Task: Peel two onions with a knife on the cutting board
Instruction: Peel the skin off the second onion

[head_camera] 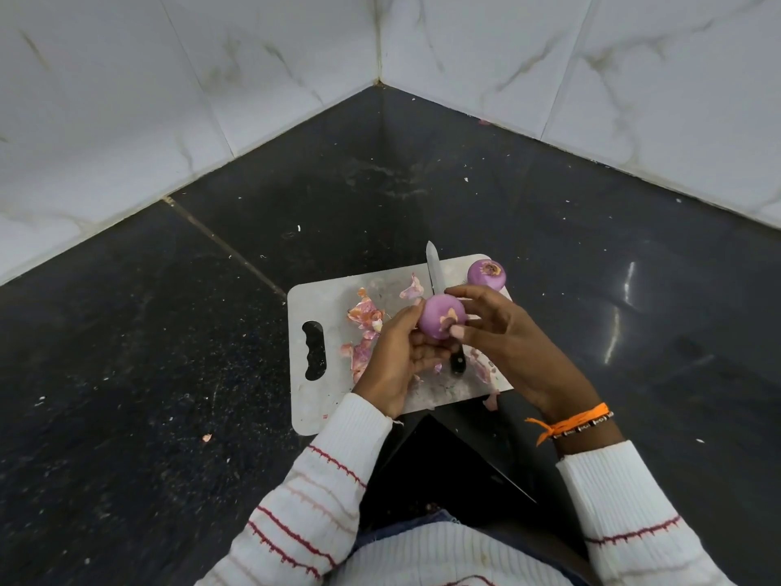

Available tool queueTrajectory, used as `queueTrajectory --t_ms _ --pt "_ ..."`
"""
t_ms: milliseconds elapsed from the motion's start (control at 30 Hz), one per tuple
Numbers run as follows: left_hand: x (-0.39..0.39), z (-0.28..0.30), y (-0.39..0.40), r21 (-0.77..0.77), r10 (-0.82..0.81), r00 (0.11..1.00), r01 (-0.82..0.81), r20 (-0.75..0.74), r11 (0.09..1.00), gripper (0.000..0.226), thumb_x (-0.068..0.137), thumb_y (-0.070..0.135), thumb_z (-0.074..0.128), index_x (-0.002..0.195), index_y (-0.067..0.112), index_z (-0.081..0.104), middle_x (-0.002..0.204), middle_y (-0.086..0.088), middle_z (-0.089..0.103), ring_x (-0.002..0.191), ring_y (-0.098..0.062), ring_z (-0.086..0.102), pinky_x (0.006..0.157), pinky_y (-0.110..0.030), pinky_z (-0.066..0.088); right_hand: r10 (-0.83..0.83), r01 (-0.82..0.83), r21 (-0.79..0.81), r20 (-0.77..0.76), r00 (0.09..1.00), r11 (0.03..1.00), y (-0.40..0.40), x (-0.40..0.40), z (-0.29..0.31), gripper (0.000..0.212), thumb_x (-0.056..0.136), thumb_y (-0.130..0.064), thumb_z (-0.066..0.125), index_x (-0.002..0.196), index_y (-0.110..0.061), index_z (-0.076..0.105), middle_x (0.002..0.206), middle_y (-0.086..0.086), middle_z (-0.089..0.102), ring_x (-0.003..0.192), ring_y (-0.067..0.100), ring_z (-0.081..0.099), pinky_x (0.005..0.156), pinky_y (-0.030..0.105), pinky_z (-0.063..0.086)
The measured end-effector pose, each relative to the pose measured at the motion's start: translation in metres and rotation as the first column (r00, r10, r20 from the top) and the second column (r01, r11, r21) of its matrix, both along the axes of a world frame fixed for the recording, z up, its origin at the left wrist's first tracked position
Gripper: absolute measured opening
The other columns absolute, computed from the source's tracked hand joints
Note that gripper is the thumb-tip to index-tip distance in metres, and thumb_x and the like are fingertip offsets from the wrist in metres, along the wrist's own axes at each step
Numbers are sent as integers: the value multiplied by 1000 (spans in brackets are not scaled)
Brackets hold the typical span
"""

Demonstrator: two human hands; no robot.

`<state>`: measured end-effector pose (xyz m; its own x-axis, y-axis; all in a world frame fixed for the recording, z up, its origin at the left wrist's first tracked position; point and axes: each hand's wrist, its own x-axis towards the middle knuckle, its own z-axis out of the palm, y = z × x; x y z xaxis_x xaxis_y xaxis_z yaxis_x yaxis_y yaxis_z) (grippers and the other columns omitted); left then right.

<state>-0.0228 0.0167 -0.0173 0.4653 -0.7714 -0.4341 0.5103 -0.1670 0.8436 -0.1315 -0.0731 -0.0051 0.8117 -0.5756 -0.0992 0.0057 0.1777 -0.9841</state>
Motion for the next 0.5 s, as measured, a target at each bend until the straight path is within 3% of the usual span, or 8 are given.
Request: queueTrajectory --t_ms 67,233,300,367,433,500 --pt "1 0 0 5 30 996 -31 81 1000 30 99 19 40 106 5 65 69 -11 65 59 -18 61 54 -21 52 17 -20 82 29 999 996 1 -1 3 38 76 -10 61 113 -19 59 95 -6 71 91 9 66 73 18 52" --pt "5 -3 0 22 -17 941 10 337 1000 24 96 8 46 89 -7 64 67 -12 60 51 -13 56 51 -22 45 -4 -2 152 38 999 988 2 -4 9 29 81 -16 55 109 -20 61 90 -8 70 84 9 67 69 18 53" --pt "3 -2 1 41 -15 937 0 349 999 38 99 16 42 70 -2 58 59 -10 55 46 -13 52 51 -24 41 -50 46 189 17 999 981 3 -3 7 22 85 -19 52 104 -18 63 86 -7 71 78 9 68 66 18 54" --pt "0 0 1 97 -29 936 -6 351 995 61 103 39 28 58 5 52 56 -10 57 49 -15 55 56 -24 43 -82 87 200 -35 996 976 5 -2 5 18 90 -24 50 100 -19 64 83 -4 72 72 9 66 67 18 55" --pt "0 1 0 136 -45 937 -2 346 991 71 100 52 17 60 7 56 64 -12 63 56 -16 57 59 -25 42 -113 128 214 -82 990 968 6 -1 3 19 93 -27 48 96 -20 65 79 -2 72 66 9 64 66 18 55" --pt "0 3 1 101 -29 946 -4 323 995 59 98 53 25 81 11 63 78 -9 66 63 -14 58 59 -25 43 -131 154 215 -121 984 964 6 0 3 23 95 -30 47 92 -19 66 74 0 70 62 10 61 63 18 54"
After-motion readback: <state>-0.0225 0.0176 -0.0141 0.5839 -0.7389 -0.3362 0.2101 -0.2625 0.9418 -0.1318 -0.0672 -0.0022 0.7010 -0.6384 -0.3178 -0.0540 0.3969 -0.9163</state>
